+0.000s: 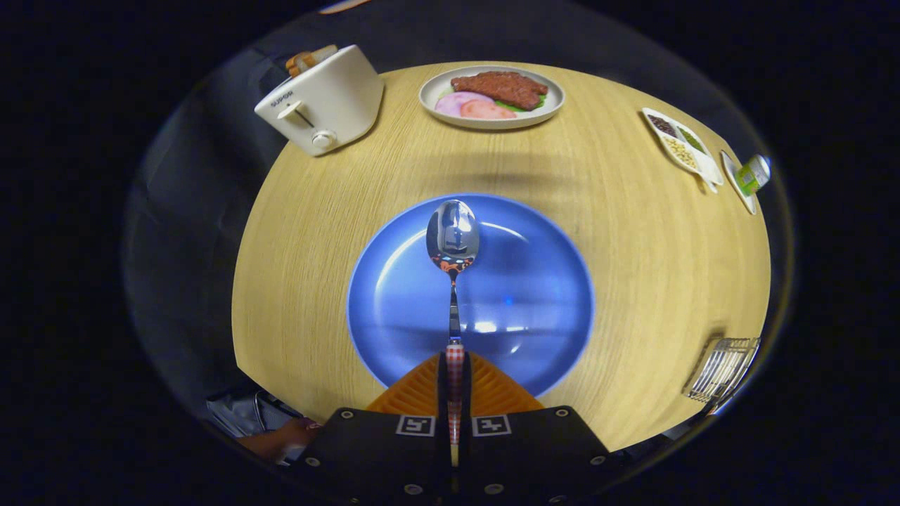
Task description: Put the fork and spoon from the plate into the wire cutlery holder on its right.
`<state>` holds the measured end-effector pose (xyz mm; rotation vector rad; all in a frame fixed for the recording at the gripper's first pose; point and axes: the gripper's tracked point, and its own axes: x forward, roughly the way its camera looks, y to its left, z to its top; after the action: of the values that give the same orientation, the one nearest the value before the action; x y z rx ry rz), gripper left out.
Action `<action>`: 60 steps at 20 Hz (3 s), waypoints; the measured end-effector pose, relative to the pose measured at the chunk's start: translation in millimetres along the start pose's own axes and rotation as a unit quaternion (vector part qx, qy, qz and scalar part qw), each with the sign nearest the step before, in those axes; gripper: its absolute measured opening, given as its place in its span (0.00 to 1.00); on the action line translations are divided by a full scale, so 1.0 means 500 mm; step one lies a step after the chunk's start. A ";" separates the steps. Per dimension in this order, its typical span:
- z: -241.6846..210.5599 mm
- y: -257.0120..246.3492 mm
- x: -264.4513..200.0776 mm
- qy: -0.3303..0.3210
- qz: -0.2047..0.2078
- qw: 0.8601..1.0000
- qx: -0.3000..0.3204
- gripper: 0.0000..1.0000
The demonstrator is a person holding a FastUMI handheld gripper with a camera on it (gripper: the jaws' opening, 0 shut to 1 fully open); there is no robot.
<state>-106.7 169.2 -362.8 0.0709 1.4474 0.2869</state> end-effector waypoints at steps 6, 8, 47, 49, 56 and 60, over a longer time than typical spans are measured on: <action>-0.040 -0.199 -0.173 -0.021 -0.048 0.997 0.053 0.05; -0.067 -0.273 -0.229 -0.026 -0.062 0.995 0.072 0.05; -0.320 -0.605 -0.246 0.196 -0.036 0.977 0.073 0.07; -0.315 -0.606 -0.240 0.201 -0.032 0.976 0.070 0.07; -0.270 -0.603 -0.243 0.173 -0.030 0.982 0.073 0.13; -0.229 -0.612 -0.250 0.133 -0.035 0.987 0.079 0.15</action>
<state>-185.5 -169.5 -323.7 0.1129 1.7324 0.1260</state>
